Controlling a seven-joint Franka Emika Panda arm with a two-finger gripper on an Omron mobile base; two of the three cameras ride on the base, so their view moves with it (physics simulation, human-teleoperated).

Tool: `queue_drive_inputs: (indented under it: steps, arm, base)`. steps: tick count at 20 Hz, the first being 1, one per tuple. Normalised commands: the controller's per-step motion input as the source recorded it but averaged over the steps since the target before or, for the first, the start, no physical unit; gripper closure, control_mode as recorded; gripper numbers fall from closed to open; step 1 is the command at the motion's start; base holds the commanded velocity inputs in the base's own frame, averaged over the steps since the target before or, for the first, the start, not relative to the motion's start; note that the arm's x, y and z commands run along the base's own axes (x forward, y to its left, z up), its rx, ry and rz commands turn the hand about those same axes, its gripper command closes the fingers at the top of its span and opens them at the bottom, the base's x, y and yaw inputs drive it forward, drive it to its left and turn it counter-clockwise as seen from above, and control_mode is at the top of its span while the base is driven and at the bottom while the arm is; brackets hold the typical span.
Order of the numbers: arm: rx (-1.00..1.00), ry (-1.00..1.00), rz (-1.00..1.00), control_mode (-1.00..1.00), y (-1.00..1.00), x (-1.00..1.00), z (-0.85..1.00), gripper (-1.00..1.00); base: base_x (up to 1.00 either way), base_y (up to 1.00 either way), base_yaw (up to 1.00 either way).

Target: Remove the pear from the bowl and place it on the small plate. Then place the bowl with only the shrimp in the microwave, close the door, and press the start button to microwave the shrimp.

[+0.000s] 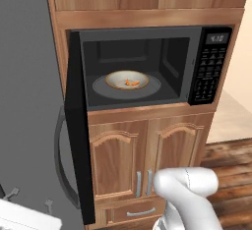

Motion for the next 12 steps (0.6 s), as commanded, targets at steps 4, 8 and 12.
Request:
queue_drive_inputs:
  steps: [4,8,12]
  arm:
    - [0.0,0.1,0.0,-1.0,-0.03,0.48,-0.21,-1.0]
    - [0.03,0.08,0.0,-1.0,-0.46,0.6,-0.08,-1.0]
    - [0.08,0.05,0.0,-1.0,-0.86,0.42,-0.03,-1.0]
  base:
    - [0.0,0.0,0.0]
    - [0.0,0.0,0.0]
    - [0.0,0.0,0.0]
